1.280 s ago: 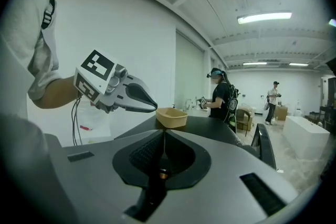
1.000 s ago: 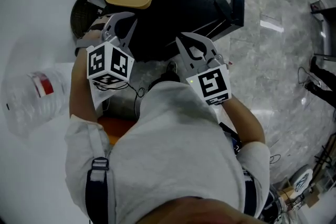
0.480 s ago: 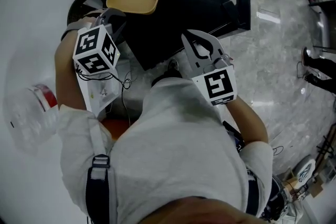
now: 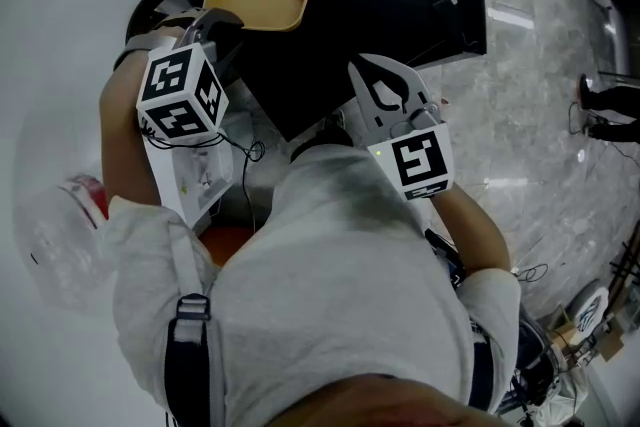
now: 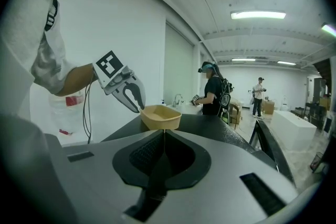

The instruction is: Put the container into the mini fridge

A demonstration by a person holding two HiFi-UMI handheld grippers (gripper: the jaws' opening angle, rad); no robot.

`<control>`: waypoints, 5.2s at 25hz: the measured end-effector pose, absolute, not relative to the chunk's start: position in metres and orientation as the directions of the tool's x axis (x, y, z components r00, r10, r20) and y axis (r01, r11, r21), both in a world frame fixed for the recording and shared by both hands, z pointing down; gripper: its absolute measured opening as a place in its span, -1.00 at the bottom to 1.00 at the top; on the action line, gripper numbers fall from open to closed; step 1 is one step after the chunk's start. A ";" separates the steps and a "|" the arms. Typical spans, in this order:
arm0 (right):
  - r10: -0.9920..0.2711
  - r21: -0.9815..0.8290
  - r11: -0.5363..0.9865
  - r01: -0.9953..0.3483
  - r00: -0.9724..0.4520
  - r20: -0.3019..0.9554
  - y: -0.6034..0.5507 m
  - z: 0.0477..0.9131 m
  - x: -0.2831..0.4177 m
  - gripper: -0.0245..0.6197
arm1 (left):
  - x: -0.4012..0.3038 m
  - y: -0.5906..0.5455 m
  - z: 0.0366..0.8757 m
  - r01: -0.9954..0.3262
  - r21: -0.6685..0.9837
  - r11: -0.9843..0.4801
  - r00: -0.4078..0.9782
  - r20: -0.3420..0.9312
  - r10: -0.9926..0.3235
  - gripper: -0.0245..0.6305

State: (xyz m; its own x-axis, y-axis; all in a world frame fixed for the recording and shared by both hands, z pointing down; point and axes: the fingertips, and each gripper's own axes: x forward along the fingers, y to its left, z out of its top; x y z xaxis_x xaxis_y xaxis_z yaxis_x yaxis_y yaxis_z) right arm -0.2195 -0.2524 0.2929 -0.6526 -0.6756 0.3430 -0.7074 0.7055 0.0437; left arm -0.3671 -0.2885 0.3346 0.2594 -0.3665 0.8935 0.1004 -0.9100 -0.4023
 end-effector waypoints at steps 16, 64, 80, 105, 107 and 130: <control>-0.696 0.029 0.671 -0.741 -0.617 0.366 -0.254 0.303 -0.222 -0.80 | -0.362 -0.296 0.359 0.170 -0.372 -0.913 0.279 0.906 -0.318 -0.74; -0.744 0.085 0.637 -0.766 -0.582 0.330 -0.094 0.309 -0.076 -0.80 | -0.182 -0.145 0.364 0.241 -0.448 -0.861 0.297 0.879 -0.374 -0.84; -0.764 0.039 0.604 -0.796 -0.564 0.314 -0.045 0.326 0.005 -0.80 | -0.112 -0.089 0.369 0.250 -0.485 -0.838 0.291 0.863 -0.413 -0.84; -0.810 0.212 0.574 -0.791 -0.510 0.290 -0.059 0.427 0.041 -0.80 | -0.044 -0.093 0.473 -0.138 -0.564 -0.814 0.297 0.761 -0.577 -0.84; -0.808 0.231 0.579 -0.782 -0.511 0.294 -0.061 0.437 0.038 -0.80 | -0.042 -0.094 0.483 -0.153 -0.565 -0.811 0.292 0.758 -0.584 -0.84; -0.856 0.060 0.453 -0.889 -0.416 0.307 -0.106 0.561 0.042 -0.80 | -0.052 -0.119 0.626 -0.354 -0.446 -0.822 0.266 0.795 -0.545 -0.84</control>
